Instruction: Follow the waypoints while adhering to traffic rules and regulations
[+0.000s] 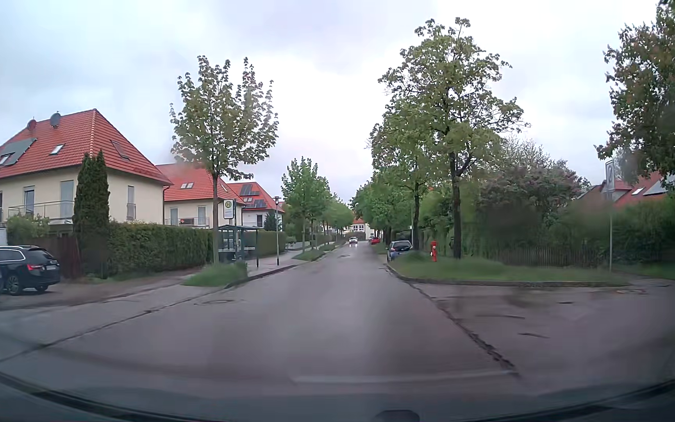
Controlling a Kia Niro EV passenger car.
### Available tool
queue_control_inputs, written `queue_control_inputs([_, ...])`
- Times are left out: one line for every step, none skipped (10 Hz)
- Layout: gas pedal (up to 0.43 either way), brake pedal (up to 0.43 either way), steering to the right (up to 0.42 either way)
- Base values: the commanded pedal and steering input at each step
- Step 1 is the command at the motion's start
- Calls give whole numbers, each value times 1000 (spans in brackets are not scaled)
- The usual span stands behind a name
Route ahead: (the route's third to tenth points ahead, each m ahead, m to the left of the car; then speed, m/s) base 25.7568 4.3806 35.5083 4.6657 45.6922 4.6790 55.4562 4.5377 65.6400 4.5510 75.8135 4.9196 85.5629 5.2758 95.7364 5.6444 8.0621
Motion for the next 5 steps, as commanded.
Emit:
queue_control_inputs([39, 0, -2])
queue_control_inputs([39, 0, -2])
queue_control_inputs([47, 0, -2])
queue_control_inputs([98, 0, -2])
queue_control_inputs([98, 0, -2])
